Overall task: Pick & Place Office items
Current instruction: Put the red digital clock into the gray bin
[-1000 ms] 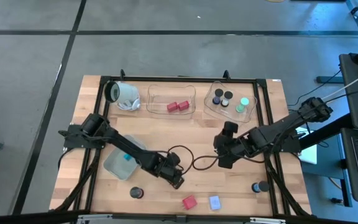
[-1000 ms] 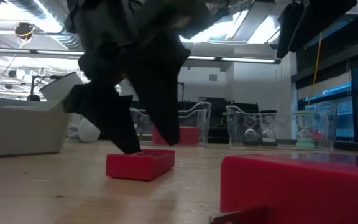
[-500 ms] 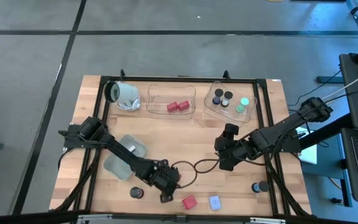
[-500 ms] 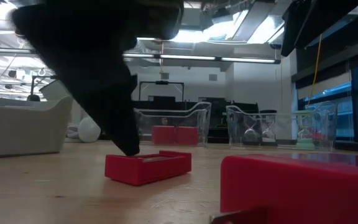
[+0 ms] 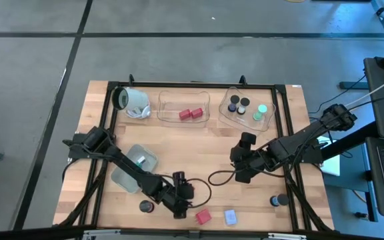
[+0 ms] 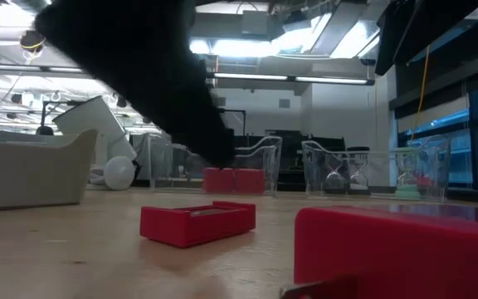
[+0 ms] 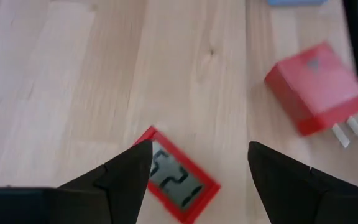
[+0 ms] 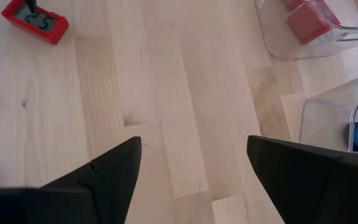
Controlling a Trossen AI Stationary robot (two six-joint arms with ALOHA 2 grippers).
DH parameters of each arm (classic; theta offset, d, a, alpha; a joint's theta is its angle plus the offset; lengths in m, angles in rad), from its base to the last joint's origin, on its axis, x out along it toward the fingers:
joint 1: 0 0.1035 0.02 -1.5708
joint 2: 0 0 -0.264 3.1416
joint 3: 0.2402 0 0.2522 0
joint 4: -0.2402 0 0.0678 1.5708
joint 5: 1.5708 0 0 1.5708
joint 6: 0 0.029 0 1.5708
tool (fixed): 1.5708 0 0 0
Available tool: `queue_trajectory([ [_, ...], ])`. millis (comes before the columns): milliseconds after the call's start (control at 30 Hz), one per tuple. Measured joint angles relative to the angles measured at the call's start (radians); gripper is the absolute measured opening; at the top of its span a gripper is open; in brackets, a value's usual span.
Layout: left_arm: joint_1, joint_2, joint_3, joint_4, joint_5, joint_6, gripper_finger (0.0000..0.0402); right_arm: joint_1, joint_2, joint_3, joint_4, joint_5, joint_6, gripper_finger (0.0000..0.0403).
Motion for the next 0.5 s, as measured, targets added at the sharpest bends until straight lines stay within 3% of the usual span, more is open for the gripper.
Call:
queue_trajectory([
  [167, -0.003, 0.033, 0.0, 0.039, 0.0, -0.04, 0.0262, 0.0, 0.0, 0.0, 0.0, 0.002, 0.0, 0.0295],
  [500, -0.038, 0.1, -0.001, 0.02, -0.16, 0.181, 0.0262, 0.0, 0.0, 0.0, 0.004, -0.028, 0.026, 0.0295],
])
